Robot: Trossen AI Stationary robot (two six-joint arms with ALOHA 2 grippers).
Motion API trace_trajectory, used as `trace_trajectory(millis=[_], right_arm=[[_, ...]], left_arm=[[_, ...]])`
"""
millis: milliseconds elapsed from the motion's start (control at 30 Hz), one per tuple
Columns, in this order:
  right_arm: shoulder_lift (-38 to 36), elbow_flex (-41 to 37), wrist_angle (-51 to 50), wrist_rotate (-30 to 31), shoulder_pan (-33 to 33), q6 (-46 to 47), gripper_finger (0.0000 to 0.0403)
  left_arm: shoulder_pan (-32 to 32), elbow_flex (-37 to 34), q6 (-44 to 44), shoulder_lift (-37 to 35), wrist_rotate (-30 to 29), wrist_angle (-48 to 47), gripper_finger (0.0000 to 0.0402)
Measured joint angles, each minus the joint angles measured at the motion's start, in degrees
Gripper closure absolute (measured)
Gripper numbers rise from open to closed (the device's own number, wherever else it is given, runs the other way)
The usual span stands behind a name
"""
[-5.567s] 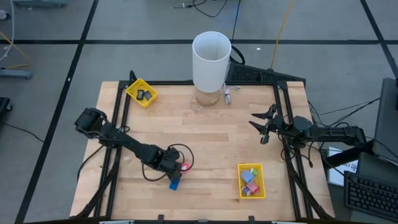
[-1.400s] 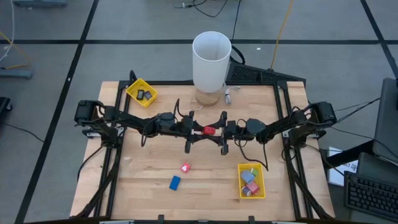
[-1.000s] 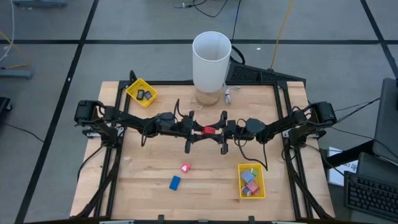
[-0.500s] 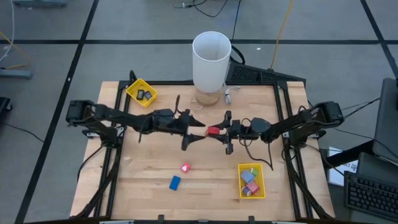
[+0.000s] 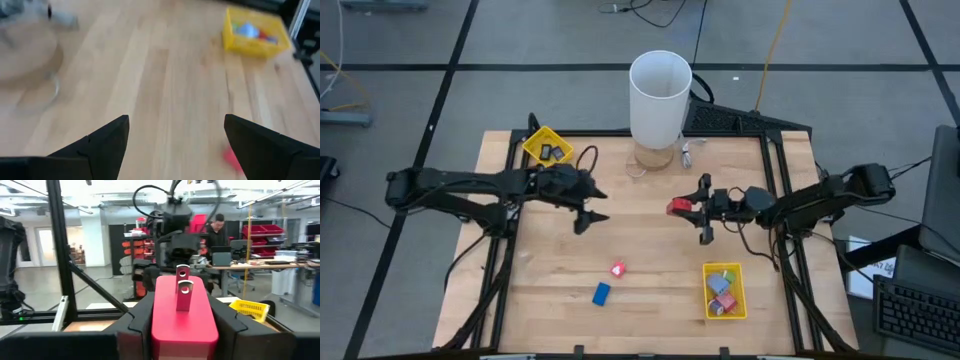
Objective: Pick & Place Office items
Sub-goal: Put the red charger adapter into the bottom yellow bin
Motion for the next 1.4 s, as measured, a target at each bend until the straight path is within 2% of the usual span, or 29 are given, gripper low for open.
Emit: trace_trajectory(millis=[100, 233, 500, 633, 733, 867, 967, 1067, 1233, 1400], right_arm=[[-1.50, -1.22, -0.07, 0.26, -0.39, 0.03, 0.0286], [-2.37, -2.08, -0.04, 0.21, -0.95, 0.65, 0.0285], [-2.45, -2.60, 0.06, 0.08, -1.05, 0.77, 0.0286], [-2.46, -2.60, 0.04, 0.08, -1.05, 0.75, 0.0288], [-2.47, -2.60, 0.01, 0.06, -1.09, 1.61, 0.0289], [-3.27, -2.60, -1.59, -0.20, -1.13, 3.75, 0.0289], [-6.44, -2.60, -8.68, -0.30, -1.00, 4.11, 0.0289], [-11.36, -2.60, -18.90, -0.27, 0.33, 5.05, 0.0289], [-19.77, -2.60, -32.04, -0.89, 6.34, 7.37, 0.0289], [-24.27, -2.60, -37.05, -4.92, 14.43, 9.96, 0.0289]], left_arm=[[-0.04, -0.03, -2.29, -3.58, -0.72, -6.11, 0.0079], [-2.03, -3.00, -0.53, -10.19, -4.58, -4.03, 0.0086], [-3.91, -18.56, -0.04, -28.64, -16.28, 4.31, 0.0087], [-3.87, -26.12, -2.54, -38.44, -19.74, 5.52, 0.0078], [-3.87, -28.96, -3.87, -45.55, -19.90, 6.10, 0.0074], [-3.87, -30.80, -2.53, -53.20, -16.88, 5.99, 0.0078], [-3.87, -32.19, -1.29, -57.87, -13.44, 5.67, 0.0084], [-3.87, -33.83, -1.14, -61.43, -12.40, 5.60, 0.0091], [-3.89, -35.85, -0.09, -62.71, -13.99, 5.57, 0.0098], [-3.88, -35.80, 0.05, -62.32, -14.44, 5.51, 0.0094]])
